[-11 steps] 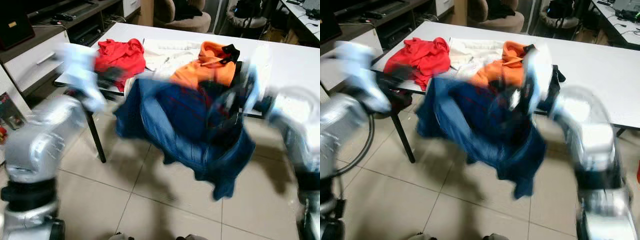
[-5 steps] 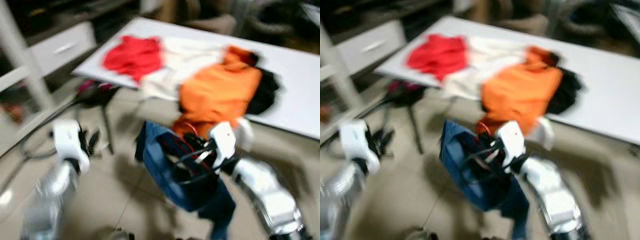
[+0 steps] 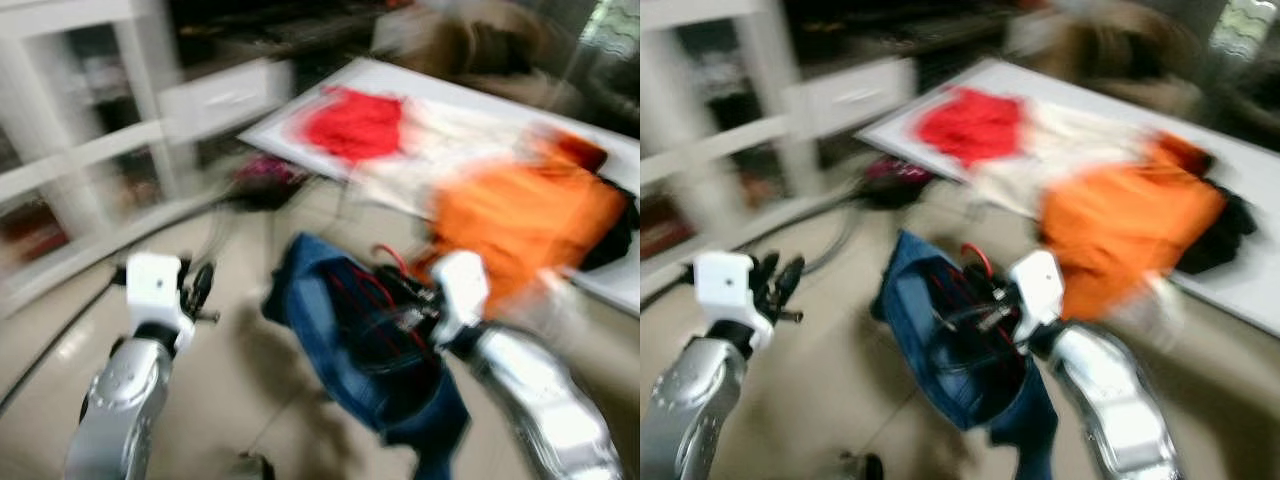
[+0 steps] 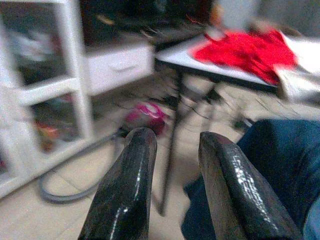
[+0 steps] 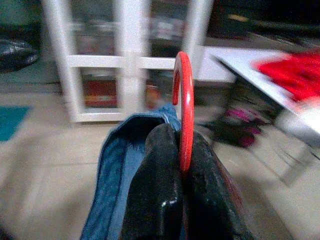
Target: Hang hanger
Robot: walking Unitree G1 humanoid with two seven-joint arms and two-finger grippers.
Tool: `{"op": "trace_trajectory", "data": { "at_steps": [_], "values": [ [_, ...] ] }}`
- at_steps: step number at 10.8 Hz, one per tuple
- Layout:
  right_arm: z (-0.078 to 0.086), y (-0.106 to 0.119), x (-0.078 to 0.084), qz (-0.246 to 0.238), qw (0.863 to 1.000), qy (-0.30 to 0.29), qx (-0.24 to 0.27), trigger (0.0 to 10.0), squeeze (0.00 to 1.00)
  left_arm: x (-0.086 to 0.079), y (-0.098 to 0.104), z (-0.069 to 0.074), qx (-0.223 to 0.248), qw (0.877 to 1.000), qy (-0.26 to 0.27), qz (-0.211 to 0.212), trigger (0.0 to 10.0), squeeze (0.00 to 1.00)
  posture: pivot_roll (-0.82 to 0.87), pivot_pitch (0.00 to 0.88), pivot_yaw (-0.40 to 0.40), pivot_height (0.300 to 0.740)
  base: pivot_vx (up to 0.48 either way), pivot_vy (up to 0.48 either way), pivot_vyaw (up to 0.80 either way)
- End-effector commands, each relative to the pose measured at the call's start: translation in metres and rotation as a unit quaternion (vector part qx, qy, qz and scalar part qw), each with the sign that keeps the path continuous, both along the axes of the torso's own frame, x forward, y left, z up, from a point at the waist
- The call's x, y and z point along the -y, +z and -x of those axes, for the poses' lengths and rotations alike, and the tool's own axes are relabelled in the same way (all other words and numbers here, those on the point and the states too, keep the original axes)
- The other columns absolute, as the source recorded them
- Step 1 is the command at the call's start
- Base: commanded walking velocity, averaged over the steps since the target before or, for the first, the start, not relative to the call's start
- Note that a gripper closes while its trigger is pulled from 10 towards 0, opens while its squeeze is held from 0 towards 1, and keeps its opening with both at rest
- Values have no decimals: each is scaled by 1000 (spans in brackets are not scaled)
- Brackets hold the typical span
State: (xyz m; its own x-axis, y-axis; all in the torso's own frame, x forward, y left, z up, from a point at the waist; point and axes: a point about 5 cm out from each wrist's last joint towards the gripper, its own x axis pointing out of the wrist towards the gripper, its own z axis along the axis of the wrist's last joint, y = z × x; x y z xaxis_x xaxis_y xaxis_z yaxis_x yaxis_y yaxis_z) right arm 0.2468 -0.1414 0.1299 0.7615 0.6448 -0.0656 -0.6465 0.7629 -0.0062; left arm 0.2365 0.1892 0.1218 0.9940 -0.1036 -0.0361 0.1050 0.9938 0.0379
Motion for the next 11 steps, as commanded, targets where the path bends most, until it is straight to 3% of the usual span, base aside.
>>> {"op": "trace_trajectory", "data": {
  "at_steps": [1, 5, 8, 11],
  "values": [
    [0, 15, -2, -23, 999, 14, 24, 10000, 0, 3, 0, 2, -1, 1000, -5, -4, 10000, 0, -88, 0, -38, 740, 0, 0, 800],
    [5, 35, 3, -42, 996, 72, 24, 10000, 0, 14, 10, 12, 17, 999, -25, -13, 10000, 0, -76, 0, -24, 740, 0, 0, 800],
    [1, 41, -2, -34, 994, 102, 21, 10000, 0, 14, 11, 18, 15, 999, -20, -29, 10000, 0, -58, 0, -41, 740, 0, -353, 800],
    [-4, 31, -13, -46, 996, 76, 10, 10000, 0, 9, 12, 29, 12, 999, -2, -41, 10000, 0, -24, 0, -66, 740, 0, -375, 800]
  ]
}}
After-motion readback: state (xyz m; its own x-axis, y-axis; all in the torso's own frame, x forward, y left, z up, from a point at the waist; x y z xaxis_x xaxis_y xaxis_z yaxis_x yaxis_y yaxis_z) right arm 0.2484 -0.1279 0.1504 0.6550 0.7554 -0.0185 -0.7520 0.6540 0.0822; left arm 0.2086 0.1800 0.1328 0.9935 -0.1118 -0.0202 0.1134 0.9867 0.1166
